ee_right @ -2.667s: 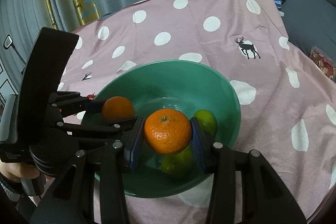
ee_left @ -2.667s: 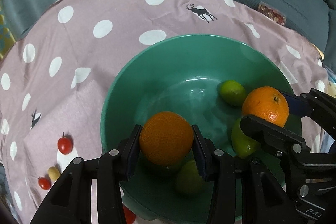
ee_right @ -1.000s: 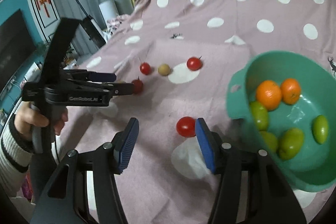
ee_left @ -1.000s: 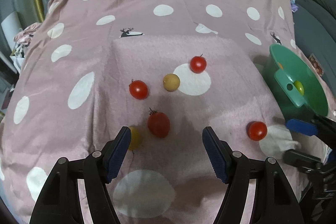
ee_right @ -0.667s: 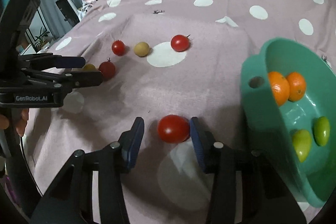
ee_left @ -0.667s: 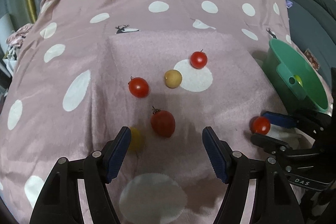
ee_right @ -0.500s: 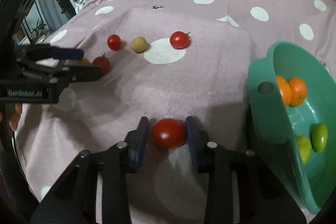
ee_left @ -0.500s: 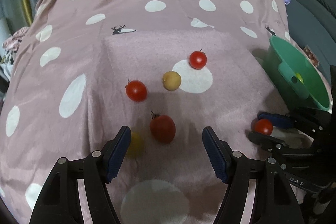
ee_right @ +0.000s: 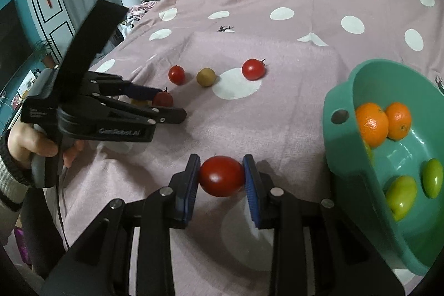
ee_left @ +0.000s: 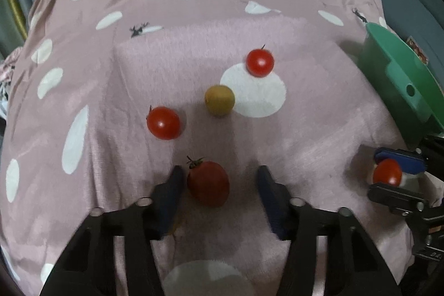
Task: Organize fruits
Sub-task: 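Carry both cherry tomatoes into the teal bowl and open both grippers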
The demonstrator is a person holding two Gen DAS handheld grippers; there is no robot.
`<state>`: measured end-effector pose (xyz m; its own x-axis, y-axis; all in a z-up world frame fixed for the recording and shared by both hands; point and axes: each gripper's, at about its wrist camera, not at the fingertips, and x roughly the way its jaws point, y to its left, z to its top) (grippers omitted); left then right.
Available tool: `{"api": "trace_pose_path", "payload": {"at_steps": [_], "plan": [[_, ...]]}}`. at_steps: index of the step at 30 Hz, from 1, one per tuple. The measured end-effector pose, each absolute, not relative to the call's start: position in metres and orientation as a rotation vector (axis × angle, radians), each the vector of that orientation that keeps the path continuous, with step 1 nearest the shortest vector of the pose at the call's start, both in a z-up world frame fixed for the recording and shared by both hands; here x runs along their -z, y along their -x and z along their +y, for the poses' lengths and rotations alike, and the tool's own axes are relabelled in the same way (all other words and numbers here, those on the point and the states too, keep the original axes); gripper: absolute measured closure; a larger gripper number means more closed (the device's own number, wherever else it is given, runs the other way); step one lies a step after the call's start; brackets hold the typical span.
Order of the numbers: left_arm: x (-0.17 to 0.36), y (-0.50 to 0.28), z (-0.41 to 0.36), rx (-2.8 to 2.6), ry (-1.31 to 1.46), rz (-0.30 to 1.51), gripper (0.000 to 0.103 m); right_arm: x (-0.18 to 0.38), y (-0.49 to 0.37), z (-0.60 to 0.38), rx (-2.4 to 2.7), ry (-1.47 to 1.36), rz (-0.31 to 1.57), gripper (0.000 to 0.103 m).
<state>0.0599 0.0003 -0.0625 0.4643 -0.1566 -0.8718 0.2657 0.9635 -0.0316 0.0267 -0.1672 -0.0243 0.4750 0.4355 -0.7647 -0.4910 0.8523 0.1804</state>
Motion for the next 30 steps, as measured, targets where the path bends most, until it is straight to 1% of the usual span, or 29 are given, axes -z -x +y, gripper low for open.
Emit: {"api": "trace_pose_path", "payload": {"at_steps": [2,6,8,10,16,22,30], "plan": [[0.062,-0.060,0.003,0.255,-0.096,1.052,0.056,0.025,-0.027,-0.167,-0.571,0.058,0.919,0.071],[0.063,-0.059,0.001,0.256,-0.093,1.044,0.058,0.027,-0.027,-0.167,-0.577,0.056,0.923,0.071],[0.062,-0.057,0.001,0.261,-0.092,1.042,0.069,0.025,-0.026,-0.167,-0.579,0.057,0.918,0.071],[0.062,-0.056,0.002,0.262,-0.084,1.043,0.075,0.025,-0.026,-0.167,-0.582,0.056,0.916,0.071],[0.059,-0.055,0.006,0.228,-0.056,1.038,0.075,0.022,-0.024,-0.167,-0.595,0.051,0.906,0.071],[0.037,-0.048,-0.006,0.226,-0.090,0.982,0.075,0.010,-0.019,-0.170,-0.619,0.028,0.860,0.071],[0.009,-0.036,-0.033,0.256,-0.134,0.916,0.075,-0.019,-0.005,-0.187,-0.630,-0.024,0.752,0.071]]}}
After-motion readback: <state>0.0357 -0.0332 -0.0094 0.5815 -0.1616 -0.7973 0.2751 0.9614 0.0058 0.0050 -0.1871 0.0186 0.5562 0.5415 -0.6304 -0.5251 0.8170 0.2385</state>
